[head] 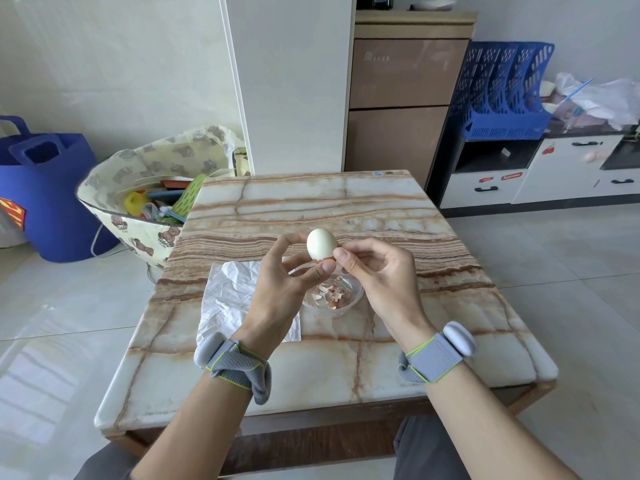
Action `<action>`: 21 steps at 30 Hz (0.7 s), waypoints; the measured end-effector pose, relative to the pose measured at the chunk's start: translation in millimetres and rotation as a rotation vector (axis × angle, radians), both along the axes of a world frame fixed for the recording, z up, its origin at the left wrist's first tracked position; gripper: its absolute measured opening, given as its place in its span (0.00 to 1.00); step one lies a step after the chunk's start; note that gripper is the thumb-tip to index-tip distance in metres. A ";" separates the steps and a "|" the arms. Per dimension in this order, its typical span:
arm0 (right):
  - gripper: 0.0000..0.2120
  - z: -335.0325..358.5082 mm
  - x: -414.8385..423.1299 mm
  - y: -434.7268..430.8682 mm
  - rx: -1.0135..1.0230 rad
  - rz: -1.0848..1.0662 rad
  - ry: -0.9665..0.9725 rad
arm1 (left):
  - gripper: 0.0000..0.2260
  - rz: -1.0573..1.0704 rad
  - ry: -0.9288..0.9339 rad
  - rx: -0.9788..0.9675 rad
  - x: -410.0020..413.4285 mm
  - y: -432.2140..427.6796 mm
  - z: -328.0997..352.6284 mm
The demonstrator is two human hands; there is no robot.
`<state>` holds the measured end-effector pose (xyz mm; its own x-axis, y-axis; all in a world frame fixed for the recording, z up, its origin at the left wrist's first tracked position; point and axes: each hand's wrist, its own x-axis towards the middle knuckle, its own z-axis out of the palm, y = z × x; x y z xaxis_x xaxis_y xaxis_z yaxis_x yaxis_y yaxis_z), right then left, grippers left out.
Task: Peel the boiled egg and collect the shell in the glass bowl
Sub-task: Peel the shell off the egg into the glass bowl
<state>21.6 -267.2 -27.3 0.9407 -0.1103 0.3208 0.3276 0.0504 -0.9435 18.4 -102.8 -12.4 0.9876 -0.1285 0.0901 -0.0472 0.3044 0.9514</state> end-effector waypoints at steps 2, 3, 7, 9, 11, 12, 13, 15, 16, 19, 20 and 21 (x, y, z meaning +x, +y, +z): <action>0.11 -0.8 1.6 0.6 -0.010 -0.010 0.000 | 0.23 0.003 -0.007 0.011 -0.6 -0.2 1.2; 0.11 -1.3 2.6 0.8 -0.018 -0.011 0.003 | 0.24 0.009 -0.009 0.015 -0.9 -0.4 1.8; 0.08 -2.1 3.4 0.7 -0.076 -0.009 -0.014 | 0.23 0.039 -0.011 0.031 -1.6 0.2 3.9; 0.06 -1.0 2.5 1.8 -0.093 -0.008 -0.021 | 0.23 0.052 -0.013 0.040 -1.4 0.4 4.1; 0.04 0.2 2.2 3.2 -0.108 -0.013 -0.026 | 0.23 0.064 -0.015 0.047 -1.5 0.3 4.6; 0.04 0.6 1.7 3.7 -0.121 -0.019 -0.029 | 0.23 0.069 -0.017 0.048 -1.7 0.2 4.5; 0.05 1.7 1.2 4.4 -0.132 -0.022 -0.035 | 0.23 0.073 -0.019 0.048 -1.5 0.2 4.6; 0.07 4.0 -0.4 5.3 -0.145 -0.019 -0.046 | 0.23 0.076 -0.027 0.056 -1.6 0.3 4.6; 0.09 5.0 -0.8 5.5 -0.150 -0.021 -0.050 | 0.23 0.078 -0.030 0.058 -1.8 0.4 4.8; 0.12 6.5 -0.4 6.2 -0.185 -0.058 -0.059 | 0.22 0.086 -0.037 0.071 -2.0 0.5 4.7; 0.12 6.8 -0.2 6.7 -0.201 -0.071 -0.060 | 0.22 0.089 -0.040 0.078 -2.2 0.6 4.8; 0.12 7.1 0.0 7.3 -0.218 -0.083 -0.062 | 0.22 0.090 -0.041 0.084 -2.3 0.5 5.0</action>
